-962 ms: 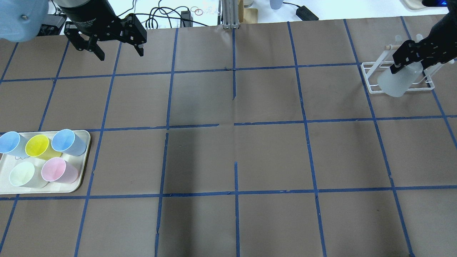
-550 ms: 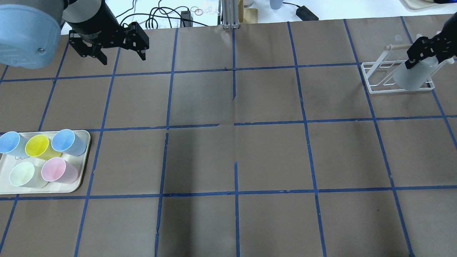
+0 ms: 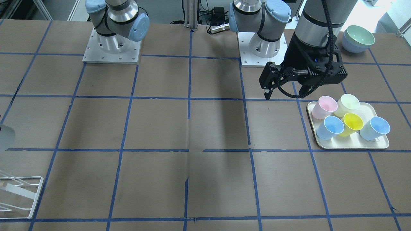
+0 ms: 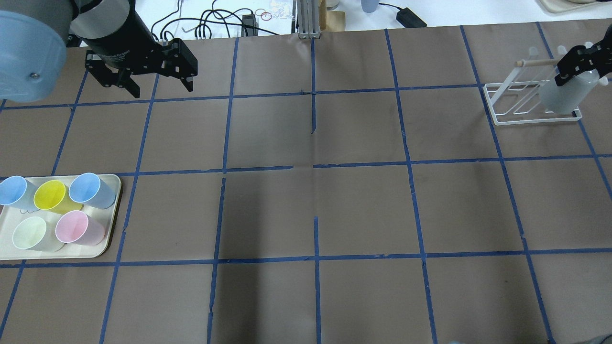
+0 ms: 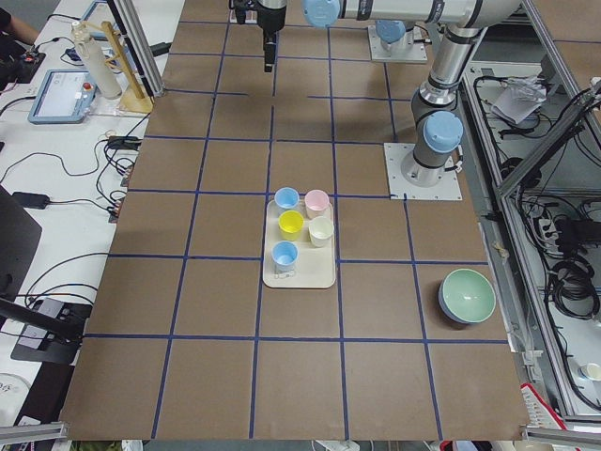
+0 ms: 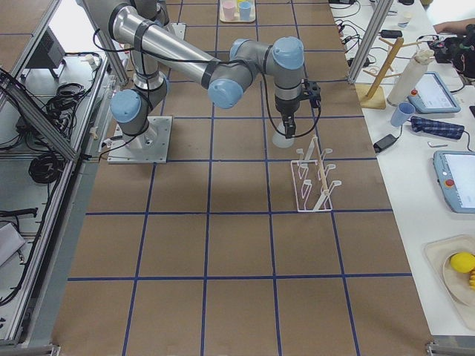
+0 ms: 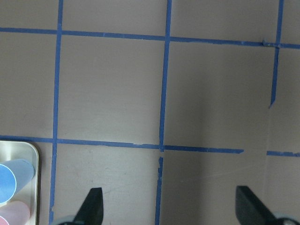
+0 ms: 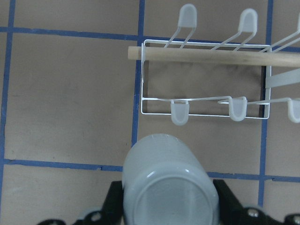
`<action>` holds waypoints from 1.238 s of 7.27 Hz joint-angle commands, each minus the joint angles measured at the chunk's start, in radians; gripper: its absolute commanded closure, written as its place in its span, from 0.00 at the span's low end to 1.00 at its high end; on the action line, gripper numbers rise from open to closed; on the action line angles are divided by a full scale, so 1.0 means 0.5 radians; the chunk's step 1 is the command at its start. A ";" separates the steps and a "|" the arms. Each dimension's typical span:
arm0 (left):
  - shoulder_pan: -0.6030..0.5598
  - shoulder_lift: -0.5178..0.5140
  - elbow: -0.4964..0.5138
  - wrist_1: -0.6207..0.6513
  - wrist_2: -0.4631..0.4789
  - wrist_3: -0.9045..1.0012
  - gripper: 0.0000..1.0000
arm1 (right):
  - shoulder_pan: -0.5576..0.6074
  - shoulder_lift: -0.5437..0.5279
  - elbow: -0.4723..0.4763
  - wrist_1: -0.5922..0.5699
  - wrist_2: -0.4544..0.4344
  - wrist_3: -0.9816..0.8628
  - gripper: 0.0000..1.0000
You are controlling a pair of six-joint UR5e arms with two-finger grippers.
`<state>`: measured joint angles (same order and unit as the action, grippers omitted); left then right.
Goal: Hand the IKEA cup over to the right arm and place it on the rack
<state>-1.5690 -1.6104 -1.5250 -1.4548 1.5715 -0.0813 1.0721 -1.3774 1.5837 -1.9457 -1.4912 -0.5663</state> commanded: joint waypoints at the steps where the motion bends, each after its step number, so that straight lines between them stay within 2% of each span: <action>1: -0.001 0.006 -0.003 -0.017 -0.008 0.000 0.00 | 0.000 0.049 -0.001 -0.158 0.009 0.007 0.88; 5: -0.001 0.003 -0.009 -0.017 -0.008 0.003 0.00 | 0.003 0.150 -0.007 -0.284 0.019 0.010 0.87; 9: -0.001 0.003 -0.009 -0.017 -0.011 0.006 0.00 | 0.019 0.199 -0.007 -0.296 0.019 0.016 0.87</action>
<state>-1.5693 -1.6091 -1.5284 -1.4635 1.5664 -0.0805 1.0793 -1.2843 1.5799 -2.0899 -1.4811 -0.5591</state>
